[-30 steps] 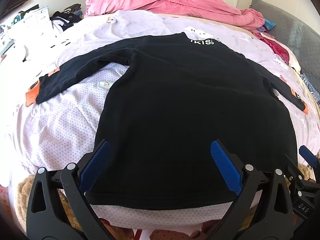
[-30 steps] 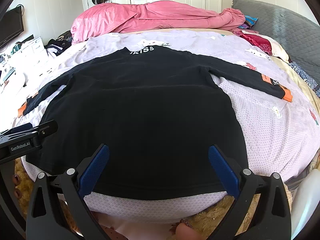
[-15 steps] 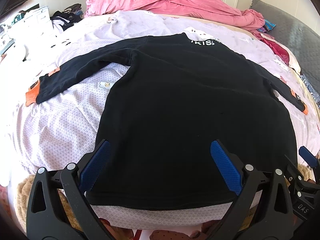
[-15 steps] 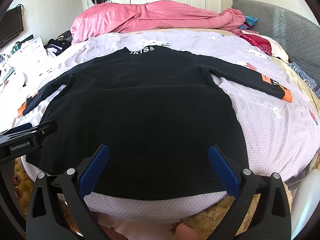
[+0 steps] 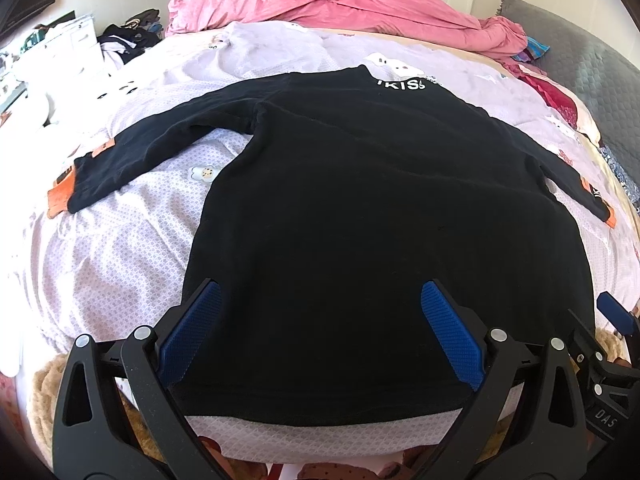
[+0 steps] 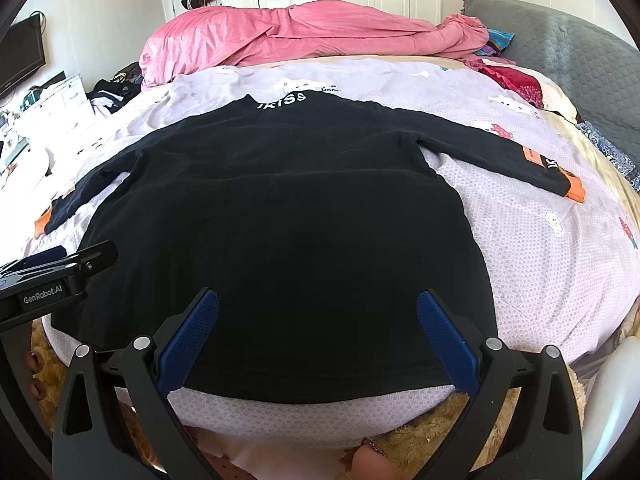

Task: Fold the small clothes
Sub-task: 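Reach the right gripper to the orange-topped sock at the sleeve cuff and grasp it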

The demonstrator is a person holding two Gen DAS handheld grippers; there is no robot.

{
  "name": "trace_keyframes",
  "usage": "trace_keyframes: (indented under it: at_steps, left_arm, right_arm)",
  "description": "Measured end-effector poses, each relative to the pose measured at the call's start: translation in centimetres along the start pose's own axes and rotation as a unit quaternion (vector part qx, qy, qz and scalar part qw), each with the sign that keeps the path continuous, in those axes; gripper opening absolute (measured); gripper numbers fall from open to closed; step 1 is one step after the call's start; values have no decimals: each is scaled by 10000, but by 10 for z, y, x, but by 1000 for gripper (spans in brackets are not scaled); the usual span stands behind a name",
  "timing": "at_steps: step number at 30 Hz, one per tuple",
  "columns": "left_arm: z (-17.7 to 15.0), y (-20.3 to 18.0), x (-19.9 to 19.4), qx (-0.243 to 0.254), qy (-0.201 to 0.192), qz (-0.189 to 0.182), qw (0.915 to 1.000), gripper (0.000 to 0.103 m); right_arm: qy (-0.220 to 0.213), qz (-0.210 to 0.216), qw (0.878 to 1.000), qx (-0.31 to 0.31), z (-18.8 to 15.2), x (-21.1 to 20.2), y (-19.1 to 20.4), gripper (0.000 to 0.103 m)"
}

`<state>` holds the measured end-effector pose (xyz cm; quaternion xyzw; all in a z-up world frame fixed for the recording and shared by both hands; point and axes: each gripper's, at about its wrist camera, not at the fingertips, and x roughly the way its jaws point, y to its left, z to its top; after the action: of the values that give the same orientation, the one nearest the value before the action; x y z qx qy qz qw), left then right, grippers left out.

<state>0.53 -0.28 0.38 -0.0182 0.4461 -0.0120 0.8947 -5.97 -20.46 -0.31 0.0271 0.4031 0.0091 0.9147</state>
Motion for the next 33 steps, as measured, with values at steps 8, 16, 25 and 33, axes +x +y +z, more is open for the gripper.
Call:
trace_keyframes:
  at_steps: [8, 16, 25, 33]
  left_arm:
    - [13, -7, 6, 58, -28, -68, 10000, 94]
    - [33, -17, 18, 81, 34, -206, 9997, 94]
    - [67, -25, 31, 189, -18, -156, 9997, 94]
    - [92, -38, 46, 294, 46, -238, 9993, 94]
  right_arm:
    - [16, -60, 10000, 25, 10, 6, -5, 99]
    - [-6, -185, 9998, -16, 35, 16, -12, 99]
    - [-35, -375, 9992, 154, 64, 32, -26, 99]
    - [-119, -600, 9975, 363, 91, 44, -44, 99]
